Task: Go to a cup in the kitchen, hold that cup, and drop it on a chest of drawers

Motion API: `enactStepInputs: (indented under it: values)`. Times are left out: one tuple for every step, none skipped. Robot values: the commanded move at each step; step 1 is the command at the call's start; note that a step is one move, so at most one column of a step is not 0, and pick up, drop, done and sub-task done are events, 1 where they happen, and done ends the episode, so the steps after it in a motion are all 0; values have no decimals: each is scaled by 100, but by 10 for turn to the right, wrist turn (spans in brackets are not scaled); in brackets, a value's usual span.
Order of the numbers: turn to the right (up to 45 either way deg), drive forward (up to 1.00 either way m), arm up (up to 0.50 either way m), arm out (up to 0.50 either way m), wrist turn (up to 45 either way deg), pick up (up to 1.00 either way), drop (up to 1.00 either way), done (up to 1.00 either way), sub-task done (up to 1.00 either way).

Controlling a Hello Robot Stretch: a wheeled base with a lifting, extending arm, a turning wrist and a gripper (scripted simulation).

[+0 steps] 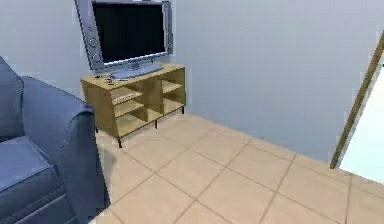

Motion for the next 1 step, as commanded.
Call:
enactStepInputs:
  values:
    - [0, 5, 0, 0, 0, 0, 0, 0, 0]
